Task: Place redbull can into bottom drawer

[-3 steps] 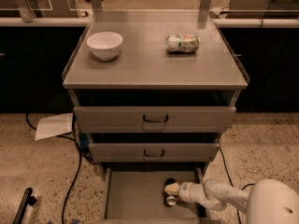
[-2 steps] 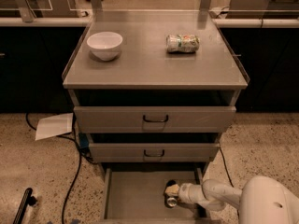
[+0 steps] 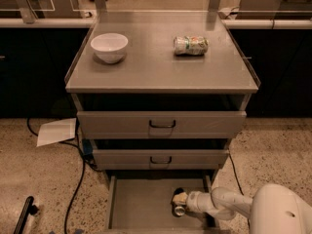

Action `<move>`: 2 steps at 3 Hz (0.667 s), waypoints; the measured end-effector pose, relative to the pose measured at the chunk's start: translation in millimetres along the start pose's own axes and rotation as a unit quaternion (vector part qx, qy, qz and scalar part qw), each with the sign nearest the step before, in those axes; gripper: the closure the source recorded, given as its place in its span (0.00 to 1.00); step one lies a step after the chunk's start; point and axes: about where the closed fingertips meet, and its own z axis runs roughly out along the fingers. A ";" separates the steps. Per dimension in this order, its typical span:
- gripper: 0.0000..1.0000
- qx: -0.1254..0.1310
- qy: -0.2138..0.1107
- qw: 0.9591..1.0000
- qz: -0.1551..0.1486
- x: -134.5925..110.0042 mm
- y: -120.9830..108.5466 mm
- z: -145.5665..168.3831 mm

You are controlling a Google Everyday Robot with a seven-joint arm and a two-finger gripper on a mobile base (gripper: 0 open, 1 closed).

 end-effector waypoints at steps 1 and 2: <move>0.34 0.000 0.000 1.000 0.000 0.0 0.0 0.0; 0.11 0.000 0.000 1.000 0.000 0.1 0.0 0.1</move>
Offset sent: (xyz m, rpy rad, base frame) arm 0.0000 0.0000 0.0000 0.0000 0.0000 0.0000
